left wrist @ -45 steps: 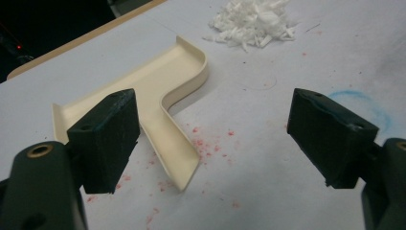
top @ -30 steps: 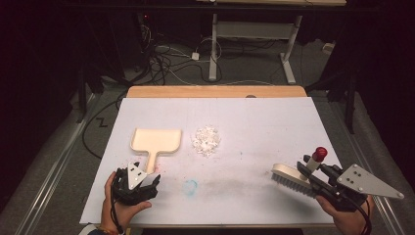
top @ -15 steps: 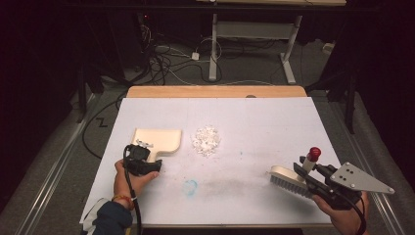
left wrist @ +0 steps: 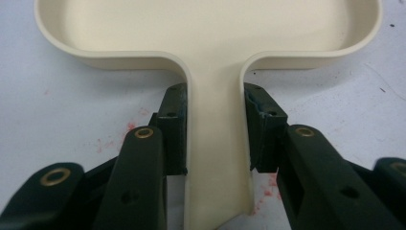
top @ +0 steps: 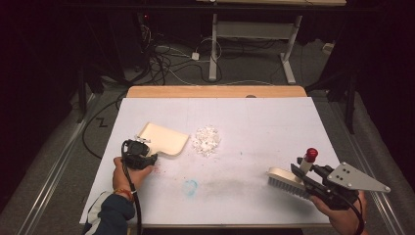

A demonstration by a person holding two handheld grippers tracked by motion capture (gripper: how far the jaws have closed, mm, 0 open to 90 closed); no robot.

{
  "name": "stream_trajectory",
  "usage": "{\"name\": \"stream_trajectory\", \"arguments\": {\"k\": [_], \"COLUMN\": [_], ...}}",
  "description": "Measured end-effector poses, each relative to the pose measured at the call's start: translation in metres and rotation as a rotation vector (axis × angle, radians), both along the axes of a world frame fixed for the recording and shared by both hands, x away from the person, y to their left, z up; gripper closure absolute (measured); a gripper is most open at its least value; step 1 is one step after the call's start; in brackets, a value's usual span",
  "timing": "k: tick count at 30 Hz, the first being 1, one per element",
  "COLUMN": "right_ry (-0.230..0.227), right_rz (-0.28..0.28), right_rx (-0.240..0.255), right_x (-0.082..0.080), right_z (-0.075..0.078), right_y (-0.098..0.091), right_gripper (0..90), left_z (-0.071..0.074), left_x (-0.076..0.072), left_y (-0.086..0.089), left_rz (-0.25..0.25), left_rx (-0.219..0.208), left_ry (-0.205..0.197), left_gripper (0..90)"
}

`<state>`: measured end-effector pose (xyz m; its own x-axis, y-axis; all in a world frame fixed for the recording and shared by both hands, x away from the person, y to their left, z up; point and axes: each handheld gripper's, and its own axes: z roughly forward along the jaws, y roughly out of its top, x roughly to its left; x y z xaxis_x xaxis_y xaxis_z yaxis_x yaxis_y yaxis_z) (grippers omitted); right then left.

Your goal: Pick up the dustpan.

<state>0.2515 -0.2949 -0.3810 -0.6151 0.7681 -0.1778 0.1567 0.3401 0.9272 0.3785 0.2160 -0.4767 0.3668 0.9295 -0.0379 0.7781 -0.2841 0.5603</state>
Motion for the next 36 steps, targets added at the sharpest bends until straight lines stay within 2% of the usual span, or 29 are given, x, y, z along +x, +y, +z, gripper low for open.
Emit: {"name": "stream_trajectory", "arguments": {"k": [4,9,12,14,15,20,25,29,34,36], "right_ry": [0.004,0.003,-0.003,-0.006,-0.008,-0.014,-0.018,-0.01,-0.001,0.001], "right_rz": [0.002,0.008,0.01,0.008,0.008,0.006,0.013,0.019,0.013,0.02], "right_rx": [-0.008,-0.011,-0.011,-0.01,-0.008,-0.008,-0.005,-0.002,0.001,0.001], "right_x": [0.0,0.001,0.0,0.0,0.0,0.0,0.003,0.007,0.011,0.014], "right_z": [-0.002,-0.001,0.0,0.001,0.001,0.001,0.002,0.001,-0.001,-0.001], "right_y": [0.001,-0.001,-0.002,-0.002,-0.003,-0.004,-0.004,-0.002,0.001,0.002], "right_gripper": [70.1,70.1,70.1,70.1,70.1,70.1,70.1,70.2,70.2,70.2], "left_z": [0.001,0.012,0.023,0.025,0.028,0.033,0.037,0.036,0.03,0.027], "left_x": [0.0,-0.004,-0.013,-0.016,-0.024,-0.043,-0.062,-0.077,-0.084,-0.086], "left_y": [0.0,0.0,-0.001,-0.001,-0.002,-0.003,-0.001,0.004,0.006,0.008], "left_rz": [-0.014,-0.057,-0.103,-0.111,-0.137,-0.199,-0.229,-0.246,-0.268,-0.292], "left_rx": [0.01,0.04,0.063,0.066,0.078,0.097,0.086,0.064,0.062,0.055], "left_ry": [-0.006,0.021,0.013,0.007,0.007,-0.003,-0.015,-0.009,0.015,0.026], "left_gripper": [63.7,63.8,63.8,63.9,63.8,63.8,63.8,63.8,63.8,63.8]}}
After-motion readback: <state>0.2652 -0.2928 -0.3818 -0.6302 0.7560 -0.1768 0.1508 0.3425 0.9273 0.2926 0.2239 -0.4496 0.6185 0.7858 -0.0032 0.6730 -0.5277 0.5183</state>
